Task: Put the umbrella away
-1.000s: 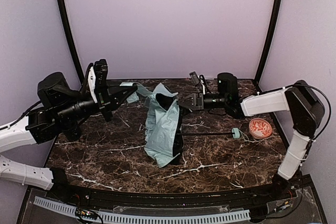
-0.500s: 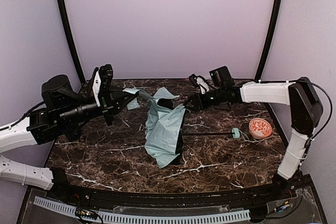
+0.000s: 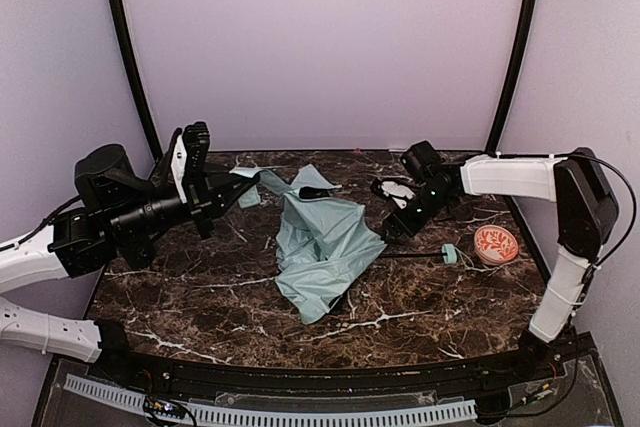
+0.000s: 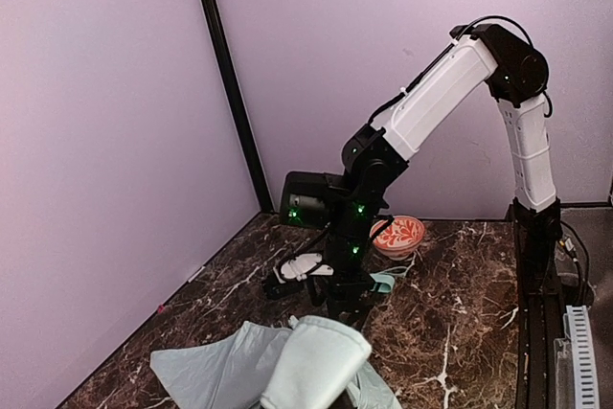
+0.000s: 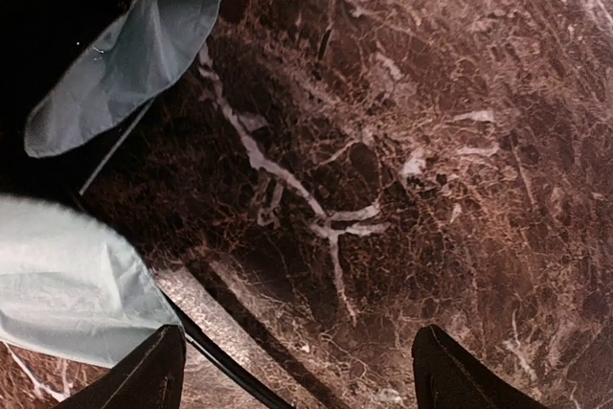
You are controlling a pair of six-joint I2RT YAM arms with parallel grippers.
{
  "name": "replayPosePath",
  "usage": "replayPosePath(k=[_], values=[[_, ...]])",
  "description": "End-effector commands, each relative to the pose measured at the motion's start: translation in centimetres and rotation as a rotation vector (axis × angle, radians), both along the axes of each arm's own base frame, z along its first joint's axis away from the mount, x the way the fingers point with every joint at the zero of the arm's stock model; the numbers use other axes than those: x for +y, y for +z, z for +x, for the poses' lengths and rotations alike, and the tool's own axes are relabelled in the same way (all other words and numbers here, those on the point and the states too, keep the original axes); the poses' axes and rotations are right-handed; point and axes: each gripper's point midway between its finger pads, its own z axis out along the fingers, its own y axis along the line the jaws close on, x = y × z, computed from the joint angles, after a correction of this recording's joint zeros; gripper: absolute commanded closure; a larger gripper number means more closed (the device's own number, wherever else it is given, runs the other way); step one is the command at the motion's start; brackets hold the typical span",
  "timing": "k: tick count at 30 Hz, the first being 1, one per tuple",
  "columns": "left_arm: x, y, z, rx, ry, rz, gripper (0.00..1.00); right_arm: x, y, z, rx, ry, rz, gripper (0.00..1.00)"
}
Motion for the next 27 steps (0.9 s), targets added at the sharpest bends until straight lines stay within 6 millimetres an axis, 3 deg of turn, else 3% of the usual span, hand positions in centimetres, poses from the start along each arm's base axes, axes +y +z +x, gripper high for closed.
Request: replayPosePath(k=[1,4,6,11,15,17,20,24,27], values=[[0.7,1.5,-0.9,-0.018,-0.017,-0.052,1.00,-0.7,-2.4,-0.7,0.011,0.101,-0.061,0.17],[1.1,1.6,-0.9,-0.015,-0.003,-0.054,1.00,-0.7,-3.0,-0.2,0.001,0.112,-0.075,0.17],[1.4,2.0,-0.9,-0.023,0.007,-0.062,1.00,-0.5,-2.2,-0.3,0.012,0.112,-0.059,0.18],[2.3,3.0,-0.1,-0.052,0.074,-0.059,1.00,1.4,4.3,-2.7,-0.022,0.209,0.120,0.18],[2.7,3.1,0.5,-0.060,0.119,-0.059,1.00,1.5,10.1,-5.6,-0.066,0.271,0.311,0.17],[2.7,2.8,0.7,-0.062,0.127,-0.046,1.00,0.6,11.7,-6.2,-0.091,0.255,0.382,0.16],[2.5,2.4,0.9,-0.053,0.134,-0.033,1.00,-2.0,10.0,-4.1,-0.200,0.086,0.295,0.09],[2.5,2.7,0.6,-0.056,0.114,-0.046,1.00,-5.5,3.2,-2.2,-0.116,-0.043,0.026,0.12],[2.5,2.8,0.3,-0.057,0.101,-0.048,1.00,-5.6,-0.7,-1.8,0.014,-0.042,-0.064,0.15]])
